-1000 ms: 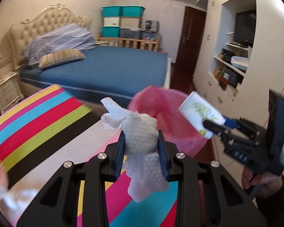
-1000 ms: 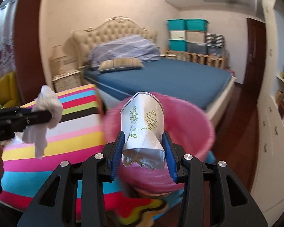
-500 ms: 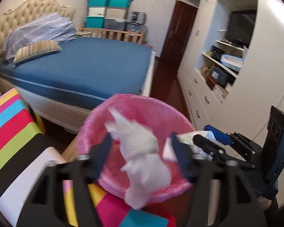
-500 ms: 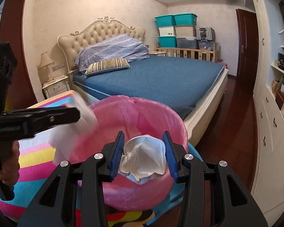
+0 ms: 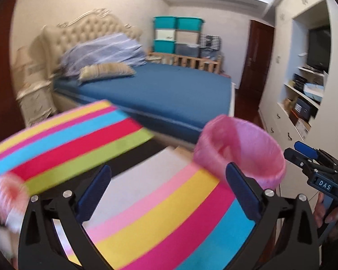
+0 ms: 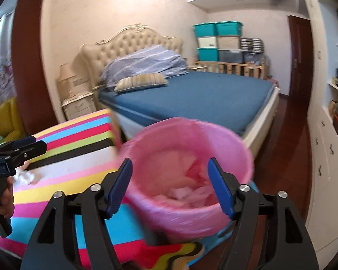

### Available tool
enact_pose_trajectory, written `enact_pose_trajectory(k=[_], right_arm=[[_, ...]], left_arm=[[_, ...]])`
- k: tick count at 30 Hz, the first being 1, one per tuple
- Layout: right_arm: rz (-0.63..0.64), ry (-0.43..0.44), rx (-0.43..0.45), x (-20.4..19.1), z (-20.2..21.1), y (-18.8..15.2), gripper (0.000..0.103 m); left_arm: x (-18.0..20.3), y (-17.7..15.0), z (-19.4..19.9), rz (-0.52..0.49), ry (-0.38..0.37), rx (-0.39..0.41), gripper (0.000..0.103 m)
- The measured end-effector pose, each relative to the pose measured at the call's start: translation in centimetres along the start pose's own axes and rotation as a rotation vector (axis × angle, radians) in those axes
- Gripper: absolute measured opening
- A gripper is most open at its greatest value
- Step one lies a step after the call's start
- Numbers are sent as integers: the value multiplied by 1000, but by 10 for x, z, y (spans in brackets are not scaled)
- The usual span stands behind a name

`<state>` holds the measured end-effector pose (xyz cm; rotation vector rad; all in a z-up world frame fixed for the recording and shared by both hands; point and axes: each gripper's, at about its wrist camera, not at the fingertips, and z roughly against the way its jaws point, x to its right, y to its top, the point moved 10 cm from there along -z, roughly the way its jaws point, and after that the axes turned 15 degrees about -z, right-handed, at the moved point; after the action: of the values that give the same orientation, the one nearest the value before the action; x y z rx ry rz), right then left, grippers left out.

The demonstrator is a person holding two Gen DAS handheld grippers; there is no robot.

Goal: Collect trash
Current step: 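Open both tools over the pink bin to drop cup and tissue, then grasp the knotted tissue with the right tool while the left tool grasps a foam sheet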

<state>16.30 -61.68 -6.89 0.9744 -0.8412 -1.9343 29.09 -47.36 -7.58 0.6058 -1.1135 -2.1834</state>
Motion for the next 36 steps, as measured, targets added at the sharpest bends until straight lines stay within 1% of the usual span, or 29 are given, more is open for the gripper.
enact_pose_trajectory(k=[2, 5, 9, 10, 14, 17, 19, 21, 24, 26, 28, 32, 36], right_arm=[[16, 26, -16, -22, 0, -10, 73], [35, 93, -79, -65, -6, -38, 73], [98, 149, -153, -116, -15, -72, 74], [112, 160, -166, -127, -16, -79, 74], [179, 220, -221, -177, -18, -111, 75], [230, 252, -249, -204, -16, -127, 75], [260, 272, -262, -220, -14, -135, 75], [280, 290, -275, -230, -10, -143, 75], [308, 309, -291, -250, -9, -154, 75], [328, 322, -300, -263, -9, -162, 75], [345, 333, -307, -275, -10, -168, 75], [383, 349, -312, -291, -13, -172, 75], [411, 342, -315, -303, -24, -170, 75]], left_arm=[[-15, -23, 19, 31, 10, -18, 98], [-44, -55, 53, 33, 88, -35, 98], [-78, -93, 98, 35, 164, -34, 98], [-89, -106, 111, 39, 199, -41, 98], [-127, -148, 152, 102, 264, -62, 98], [-156, -177, 181, 148, 336, -88, 98], [-178, -198, 209, 172, 409, -99, 98], [-197, -219, 234, 188, 477, -116, 98], [-220, -244, 260, 197, 546, -134, 98], [-229, -256, 270, 195, 561, -143, 98], [-233, -260, 274, 186, 556, -140, 98], [-236, -250, 270, 151, 530, -123, 98], [-239, -238, 265, 100, 528, -117, 98]])
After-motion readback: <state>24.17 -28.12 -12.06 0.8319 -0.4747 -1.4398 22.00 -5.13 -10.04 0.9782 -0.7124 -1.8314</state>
